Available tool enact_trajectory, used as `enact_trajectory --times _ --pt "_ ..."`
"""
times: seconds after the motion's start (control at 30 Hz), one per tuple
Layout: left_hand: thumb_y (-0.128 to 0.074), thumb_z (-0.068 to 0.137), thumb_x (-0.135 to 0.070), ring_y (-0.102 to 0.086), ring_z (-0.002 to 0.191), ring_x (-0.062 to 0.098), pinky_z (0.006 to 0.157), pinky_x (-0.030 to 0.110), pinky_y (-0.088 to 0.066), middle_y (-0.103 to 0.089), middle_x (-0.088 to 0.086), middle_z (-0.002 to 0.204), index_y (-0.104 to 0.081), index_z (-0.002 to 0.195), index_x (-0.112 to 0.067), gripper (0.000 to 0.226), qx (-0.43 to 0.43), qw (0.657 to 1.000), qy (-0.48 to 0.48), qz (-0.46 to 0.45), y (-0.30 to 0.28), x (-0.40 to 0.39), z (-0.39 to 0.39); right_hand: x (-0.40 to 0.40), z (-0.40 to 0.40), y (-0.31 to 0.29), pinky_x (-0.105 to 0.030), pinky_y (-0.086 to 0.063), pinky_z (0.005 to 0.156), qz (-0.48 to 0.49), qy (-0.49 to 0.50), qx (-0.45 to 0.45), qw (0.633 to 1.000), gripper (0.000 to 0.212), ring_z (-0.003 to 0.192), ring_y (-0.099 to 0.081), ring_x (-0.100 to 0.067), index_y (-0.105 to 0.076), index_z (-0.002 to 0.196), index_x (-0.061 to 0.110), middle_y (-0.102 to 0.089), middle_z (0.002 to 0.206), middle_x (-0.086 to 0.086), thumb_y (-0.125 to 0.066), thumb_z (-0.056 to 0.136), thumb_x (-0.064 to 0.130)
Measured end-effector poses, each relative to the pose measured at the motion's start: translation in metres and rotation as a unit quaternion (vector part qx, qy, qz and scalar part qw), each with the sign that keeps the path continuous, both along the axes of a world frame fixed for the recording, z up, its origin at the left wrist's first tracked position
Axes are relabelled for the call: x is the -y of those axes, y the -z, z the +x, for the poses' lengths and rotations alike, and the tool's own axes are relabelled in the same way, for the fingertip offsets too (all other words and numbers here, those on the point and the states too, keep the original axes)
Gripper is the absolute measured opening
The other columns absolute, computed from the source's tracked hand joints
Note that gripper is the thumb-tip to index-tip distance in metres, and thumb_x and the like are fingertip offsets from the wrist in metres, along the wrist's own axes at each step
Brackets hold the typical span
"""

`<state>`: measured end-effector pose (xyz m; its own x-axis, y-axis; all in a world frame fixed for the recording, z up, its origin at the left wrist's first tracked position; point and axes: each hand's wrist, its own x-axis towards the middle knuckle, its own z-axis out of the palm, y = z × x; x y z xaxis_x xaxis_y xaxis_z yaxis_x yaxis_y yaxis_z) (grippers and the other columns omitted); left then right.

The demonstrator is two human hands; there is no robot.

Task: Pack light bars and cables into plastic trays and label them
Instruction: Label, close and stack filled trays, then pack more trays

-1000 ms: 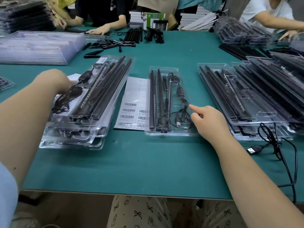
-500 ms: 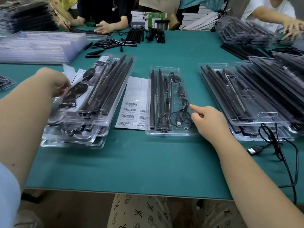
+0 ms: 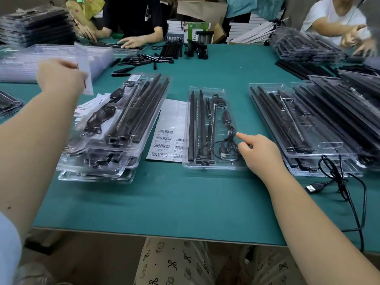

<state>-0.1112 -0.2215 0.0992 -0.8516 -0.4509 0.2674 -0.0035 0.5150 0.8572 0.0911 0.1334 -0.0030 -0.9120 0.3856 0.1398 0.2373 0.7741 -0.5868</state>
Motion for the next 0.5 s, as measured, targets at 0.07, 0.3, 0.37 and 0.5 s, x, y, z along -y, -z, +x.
enact_trajectory --times 0.07,0.3,0.37,0.5 --pt "-0.072 0.076 -0.018 -0.062 0.085 0.016 0.085 0.037 -0.055 -0.065 0.003 0.094 -0.068 0.101 -0.017 0.026 -0.046 0.996 0.066 0.028 -0.017 -0.024 0.016 0.0 0.0 0.001 -0.028 -0.032 0.058 0.0 -0.008 -0.013 1.0 0.045 0.073 -0.042 -0.019 -0.055 0.13 0.031 -0.046 0.075 0.0 -0.04 0.09 0.017" --pt "-0.07 0.081 -0.003 -0.07 0.068 0.009 0.06 0.017 -0.055 -0.07 -0.002 0.083 -0.063 0.1 -0.019 0.026 0.018 0.897 0.425 0.118 -0.003 -0.154 0.141 0.001 0.003 -0.001 -0.023 -0.035 0.08 -0.025 -0.019 -0.112 0.993 0.035 0.093 -0.05 -0.017 -0.067 0.114 0.028 -0.056 0.101 0.001 -0.051 0.089 0.009" --pt "-0.07 0.081 -0.002 -0.069 0.063 0.006 0.057 0.017 -0.053 -0.068 -0.007 0.072 -0.063 0.096 -0.02 0.024 0.06 0.878 0.455 0.135 0.019 -0.186 0.159 0.001 0.003 -0.004 -0.025 -0.037 0.077 -0.089 -0.004 -0.133 0.987 0.03 0.082 -0.052 -0.011 -0.07 0.105 0.025 -0.063 0.096 0.002 -0.048 0.091 0.011" --pt "-0.074 0.08 -0.009 -0.068 0.07 0.016 0.066 0.031 -0.055 -0.07 -0.001 0.076 -0.067 0.103 -0.015 0.025 0.107 0.89 0.417 0.149 0.06 -0.218 0.166 0.002 0.004 -0.01 -0.026 -0.04 0.072 -0.292 0.038 -0.165 0.941 0.029 0.07 -0.053 0.001 -0.068 0.078 0.028 -0.065 0.076 0.012 -0.044 0.092 0.021"
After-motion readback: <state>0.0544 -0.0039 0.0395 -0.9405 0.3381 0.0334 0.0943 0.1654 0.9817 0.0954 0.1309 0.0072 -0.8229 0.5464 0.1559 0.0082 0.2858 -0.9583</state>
